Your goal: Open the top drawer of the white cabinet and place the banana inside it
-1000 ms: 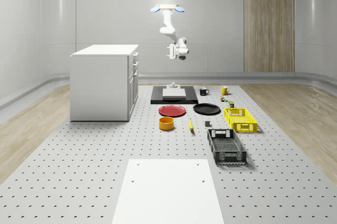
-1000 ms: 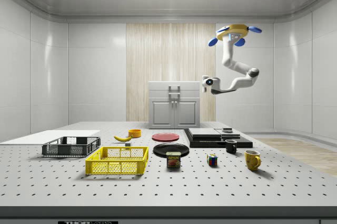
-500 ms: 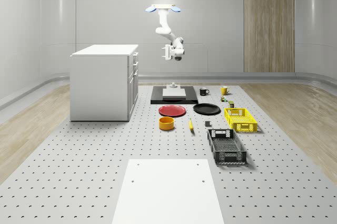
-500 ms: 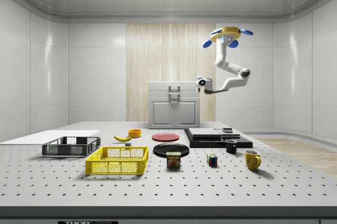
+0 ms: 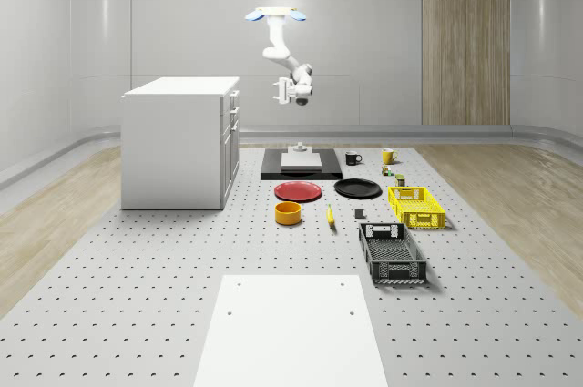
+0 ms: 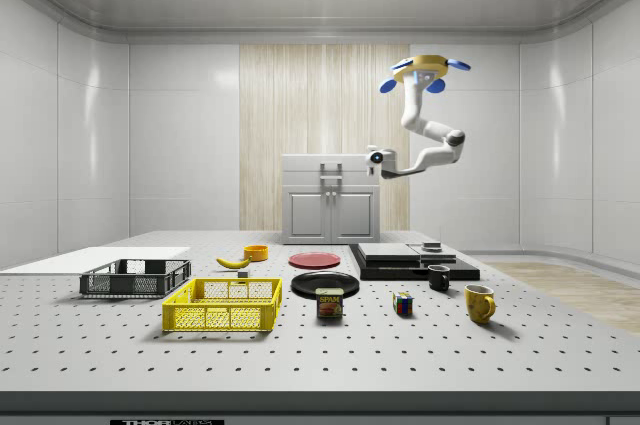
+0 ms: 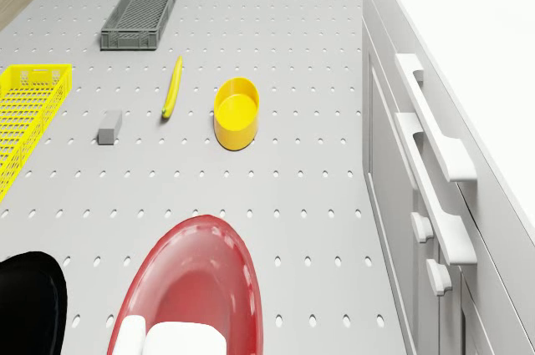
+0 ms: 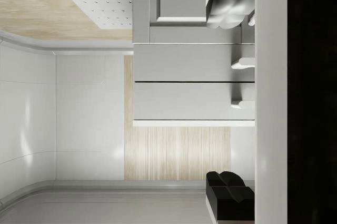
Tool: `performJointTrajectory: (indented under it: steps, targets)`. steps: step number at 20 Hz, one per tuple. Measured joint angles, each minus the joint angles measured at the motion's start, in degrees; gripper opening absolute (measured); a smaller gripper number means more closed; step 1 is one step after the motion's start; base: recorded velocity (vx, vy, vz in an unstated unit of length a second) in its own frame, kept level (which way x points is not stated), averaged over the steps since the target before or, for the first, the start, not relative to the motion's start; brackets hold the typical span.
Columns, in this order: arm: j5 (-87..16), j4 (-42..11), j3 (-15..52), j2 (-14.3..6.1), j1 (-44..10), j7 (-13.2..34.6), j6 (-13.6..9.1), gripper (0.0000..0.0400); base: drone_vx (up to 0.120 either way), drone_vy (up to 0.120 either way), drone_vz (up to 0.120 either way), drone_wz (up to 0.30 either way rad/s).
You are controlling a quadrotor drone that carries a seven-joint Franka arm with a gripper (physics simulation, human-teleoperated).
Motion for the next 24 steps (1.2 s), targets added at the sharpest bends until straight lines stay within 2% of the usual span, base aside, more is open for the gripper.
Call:
performJointTrajectory:
  steps: [3,24]
  targets:
    - [-0.29,-0.05,-0.09,-0.35,0.31,0.24,0.29,0.04,0.12,0.0,0.0,0.0]
    - [-1.97,-0.3,-0.58,-2.37,2.06,1.65,1.95,0.04,0.12,-0.095,0.0,0.0]
